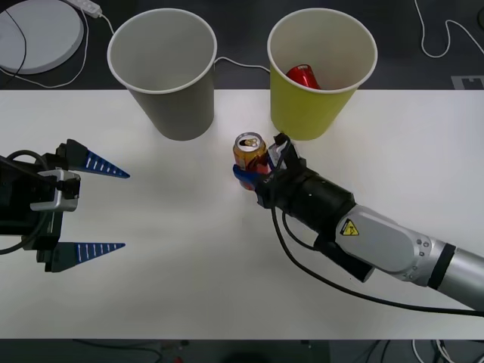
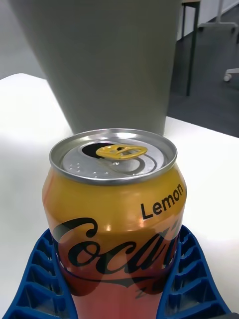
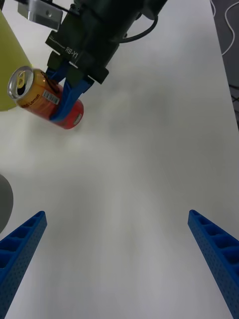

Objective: Put the can into the green bin and the plastic bottle into the gray bin

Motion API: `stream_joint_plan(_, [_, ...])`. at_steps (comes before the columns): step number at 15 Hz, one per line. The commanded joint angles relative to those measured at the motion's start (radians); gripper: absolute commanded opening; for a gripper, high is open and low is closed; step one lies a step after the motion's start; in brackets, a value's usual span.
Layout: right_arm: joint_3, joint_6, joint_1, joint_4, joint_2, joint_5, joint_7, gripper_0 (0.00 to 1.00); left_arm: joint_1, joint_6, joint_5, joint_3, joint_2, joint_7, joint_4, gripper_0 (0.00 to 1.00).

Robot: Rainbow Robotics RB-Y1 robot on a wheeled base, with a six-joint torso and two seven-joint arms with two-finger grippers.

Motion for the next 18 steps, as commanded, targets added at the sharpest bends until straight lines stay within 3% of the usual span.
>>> stream_joint_plan(1, [-0.114, -0.172, 0.085, -0.141, -0.095, 0.034, 0.011, 0.00, 0.000, 0.000, 0.000, 0.000, 0.000, 0.000, 0.000, 1.00])
stream_joint_plan(7, [-0.460, -0.615, 0.283, -0.351, -0.233, 0.012, -0.010, 0.00, 0.000, 0.000, 0.000, 0.000, 0.000, 0.000, 0.000, 1.00])
stream_joint_plan(10, [-0.667, -0.882, 0.326, -0.389, -0.256, 0.023, -0.151, 0.00, 0.000, 0.000, 0.000, 0.000, 0.000, 0.000, 0.000, 1.00])
stream_joint_plan(14, [-0.971, -1.339, 0.330, -0.495, -0.256, 0.150, -0.458, 0.00, 0.000, 0.000, 0.000, 0.000, 0.000, 0.000, 0.000, 1.00])
stream_joint_plan(18, [-1.158, -1.574, 0.337, -0.552, -0.279, 0.138, -0.611, 0.00, 0.000, 0.000, 0.000, 0.000, 0.000, 0.000, 0.000, 1.00])
